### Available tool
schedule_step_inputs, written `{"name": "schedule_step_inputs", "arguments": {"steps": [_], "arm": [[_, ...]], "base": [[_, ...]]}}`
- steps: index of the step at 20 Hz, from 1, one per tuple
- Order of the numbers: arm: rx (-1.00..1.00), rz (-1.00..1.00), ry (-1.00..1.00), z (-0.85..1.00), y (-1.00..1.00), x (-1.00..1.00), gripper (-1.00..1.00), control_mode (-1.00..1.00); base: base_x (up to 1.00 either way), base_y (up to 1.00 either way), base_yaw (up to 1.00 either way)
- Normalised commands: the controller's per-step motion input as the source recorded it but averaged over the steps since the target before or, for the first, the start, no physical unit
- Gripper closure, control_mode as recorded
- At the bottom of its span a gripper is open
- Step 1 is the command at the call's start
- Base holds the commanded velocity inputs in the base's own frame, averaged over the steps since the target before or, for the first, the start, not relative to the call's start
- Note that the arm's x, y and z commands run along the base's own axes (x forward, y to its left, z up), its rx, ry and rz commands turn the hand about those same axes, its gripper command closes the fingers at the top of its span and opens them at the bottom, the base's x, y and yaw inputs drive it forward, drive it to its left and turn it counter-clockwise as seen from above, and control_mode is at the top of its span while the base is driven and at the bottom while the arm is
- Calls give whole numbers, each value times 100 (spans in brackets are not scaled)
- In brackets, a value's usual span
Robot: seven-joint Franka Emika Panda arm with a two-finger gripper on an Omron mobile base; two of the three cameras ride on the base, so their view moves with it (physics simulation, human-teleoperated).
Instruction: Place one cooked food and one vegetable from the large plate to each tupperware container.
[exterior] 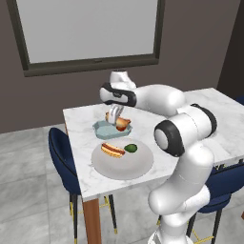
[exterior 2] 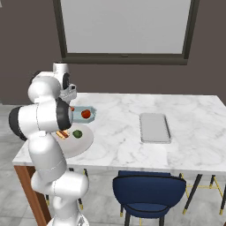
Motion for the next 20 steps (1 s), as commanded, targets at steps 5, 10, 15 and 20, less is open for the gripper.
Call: {"name": "schedule_step_inputs", "arguments": {"steps": [5, 10, 15, 20], "arm": [[0, 0, -6, -25, 0, 19, 100, -100], [-1, 0, -1, -27, 0, 17, 100, -100], [0, 0, 0, -31, -6, 26, 100, -100], [0, 0, 0, -6, -7, 34, 100, -100]], "base": [[0, 0, 0], [0, 0, 0], [0, 0, 0], [0, 0, 0]]}}
